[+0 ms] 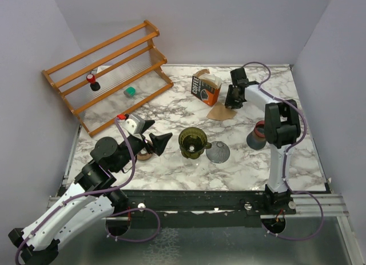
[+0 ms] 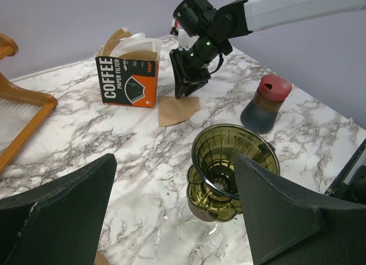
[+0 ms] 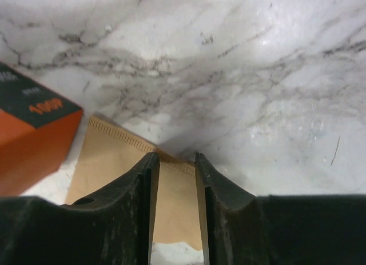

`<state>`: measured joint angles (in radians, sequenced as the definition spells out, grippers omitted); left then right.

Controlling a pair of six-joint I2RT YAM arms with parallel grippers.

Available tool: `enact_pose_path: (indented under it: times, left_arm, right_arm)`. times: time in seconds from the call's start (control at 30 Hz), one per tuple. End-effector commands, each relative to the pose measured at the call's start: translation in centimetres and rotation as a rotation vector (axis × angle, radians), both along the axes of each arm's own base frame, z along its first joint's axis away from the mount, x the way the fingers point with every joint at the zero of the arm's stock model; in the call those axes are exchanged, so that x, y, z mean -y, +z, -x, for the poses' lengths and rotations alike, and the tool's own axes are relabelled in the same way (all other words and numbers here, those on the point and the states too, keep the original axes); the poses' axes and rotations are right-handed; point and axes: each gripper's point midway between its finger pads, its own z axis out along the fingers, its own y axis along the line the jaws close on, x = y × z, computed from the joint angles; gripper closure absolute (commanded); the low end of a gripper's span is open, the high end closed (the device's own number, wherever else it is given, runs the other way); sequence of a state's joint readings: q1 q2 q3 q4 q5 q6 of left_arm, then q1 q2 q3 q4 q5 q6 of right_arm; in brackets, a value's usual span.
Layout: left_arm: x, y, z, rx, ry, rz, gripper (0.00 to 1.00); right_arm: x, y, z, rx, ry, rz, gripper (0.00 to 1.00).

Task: Place the coffee filter in the dripper
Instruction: Pick up the coffee filter from the center of the board.

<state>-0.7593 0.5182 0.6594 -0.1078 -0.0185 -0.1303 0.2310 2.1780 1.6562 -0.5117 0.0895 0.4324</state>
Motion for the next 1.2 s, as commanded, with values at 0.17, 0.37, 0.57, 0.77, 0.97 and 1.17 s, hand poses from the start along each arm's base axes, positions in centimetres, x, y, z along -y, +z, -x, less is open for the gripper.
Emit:
enact_pose_path:
  times: [0.17, 0.37, 0.57, 0.77, 0.97, 1.17]
  left_arm:
    - [0.1, -0.4, 0.0, -0.008, -0.01, -0.013, 0.15]
    - [0.1, -0.5, 0.0, -0.009, -0.008, -0.013, 0.15]
    - [0.1, -0.4, 0.0, -0.007, -0.009, -0.009, 0.15]
    - [0.3, -0.3, 0.4, -0.004, -0.036, -0.005, 0.15]
    - [0.3, -0.2, 0.5, -0.002, -0.036, -0.001, 0.15]
    - [0.3, -0.1, 0.5, 0.0, -0.037, 0.0, 0.15]
  right_arm:
    - [0.1, 4.6, 2.9, 0.047, 0.007, -0.015, 0.39]
    - [0.2, 5.7, 4.8, 0.056, -0.056, -0.069, 0.2]
    - [-2.4, 6.5, 6.4, 0.065, -0.072, -0.257, 0.18]
    - [-4.0, 6.9, 7.1, 0.059, -0.102, -0.386, 0.18]
    - [-3.4, 5.1, 8.0, 0.035, -0.179, -0.385, 0.18]
    - [-2.7, 3.4, 8.1, -0.003, -0.23, -0.351, 0.18]
